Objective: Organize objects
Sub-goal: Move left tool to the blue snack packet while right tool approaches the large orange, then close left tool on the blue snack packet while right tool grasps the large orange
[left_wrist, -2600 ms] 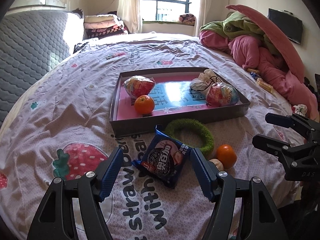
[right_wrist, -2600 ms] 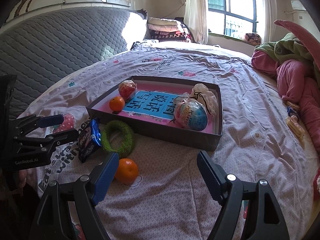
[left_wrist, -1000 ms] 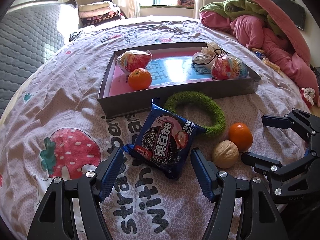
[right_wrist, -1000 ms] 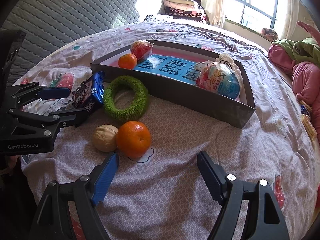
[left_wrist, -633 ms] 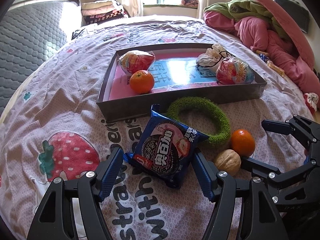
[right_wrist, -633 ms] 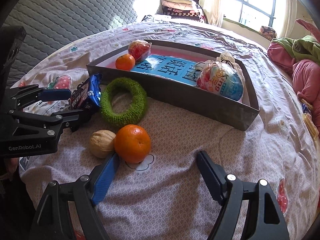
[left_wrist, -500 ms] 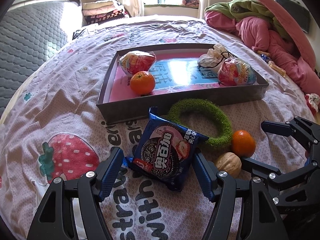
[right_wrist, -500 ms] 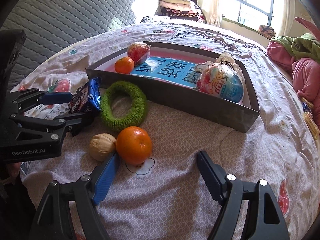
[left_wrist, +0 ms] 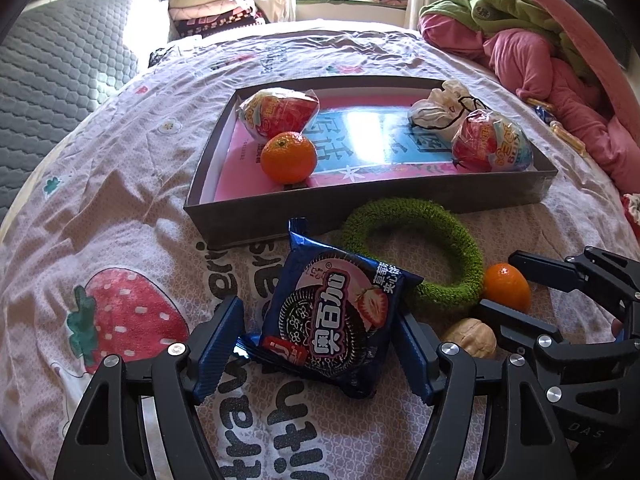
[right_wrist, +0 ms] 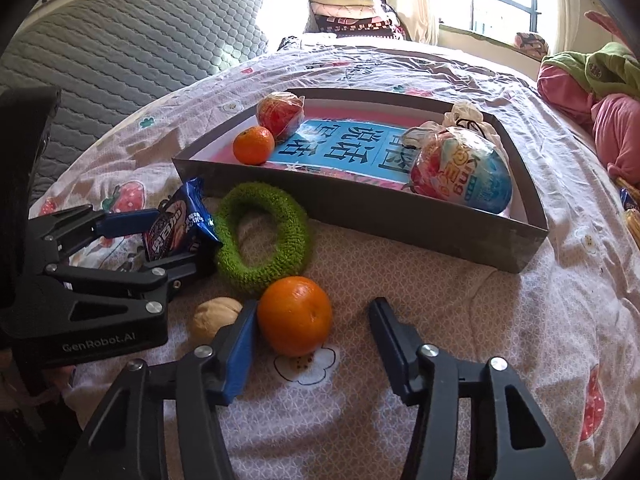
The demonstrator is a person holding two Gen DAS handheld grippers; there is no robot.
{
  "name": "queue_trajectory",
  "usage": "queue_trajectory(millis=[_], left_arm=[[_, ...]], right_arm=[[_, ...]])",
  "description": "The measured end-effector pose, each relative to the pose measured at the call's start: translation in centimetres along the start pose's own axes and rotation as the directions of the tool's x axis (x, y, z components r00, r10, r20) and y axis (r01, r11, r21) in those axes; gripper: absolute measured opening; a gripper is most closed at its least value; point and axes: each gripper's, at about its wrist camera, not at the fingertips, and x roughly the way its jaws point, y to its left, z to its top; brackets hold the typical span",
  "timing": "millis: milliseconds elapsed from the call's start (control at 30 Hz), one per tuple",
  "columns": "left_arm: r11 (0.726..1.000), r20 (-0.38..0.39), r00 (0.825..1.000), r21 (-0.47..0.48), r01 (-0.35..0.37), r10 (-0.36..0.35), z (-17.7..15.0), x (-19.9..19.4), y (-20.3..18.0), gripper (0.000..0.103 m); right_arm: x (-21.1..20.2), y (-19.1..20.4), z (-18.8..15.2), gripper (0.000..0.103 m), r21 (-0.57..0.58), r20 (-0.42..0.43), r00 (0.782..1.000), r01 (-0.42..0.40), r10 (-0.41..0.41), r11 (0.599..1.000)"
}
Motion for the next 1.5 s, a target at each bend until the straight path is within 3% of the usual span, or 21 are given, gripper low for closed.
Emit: queue_trajectory(millis=[333,500,600,667,1133,1500], left_arm=[[1.000,0.000,1.000,0.012,-0.005,0.005,0.2,0.7,-0.1,0.075],[1.000,-0.006,1.000,-0.014,0.019,-0.019,0.4,0.8,0.1,0.072],[0.999,-0.002,0.999,-0.019,0.036,-0.036,0.5,0.5,0.1,0.059],[0.999,0.000,0.999,-0.018,0.035,-0.035,0.5,0.4,-0.1,0.057],[0.999,0.012,0.999,-0.023,0.042,-0.042,0.3,-0.9,0.3,0.053],[1.000,0.099,0.995,-0.009,0.000,0.001,0.6,-3.8,0.3,0.053]], right_arm=[[0.4,0.4,0.3,0.035,0.009,0.001,1.000,-0.015,0.015,1.000],[0.3,0.1,0.4,0.034,0.032,0.003,1.000,-0.031,0.031,0.999],[0.2,0.0,0.4,0.034,0.038,0.007,0.999,-0.037,0.037,0.999],[0.1,-0.1,0.4,0.034,0.045,0.009,0.999,-0.041,0.041,0.998],[-0.5,-0.5,0.1,0.034,0.041,0.011,1.000,-0.026,0.025,0.999],[-1.6,-0.9,0.6,0.034,0.057,0.054,0.998,-0.019,0.016,0.998]])
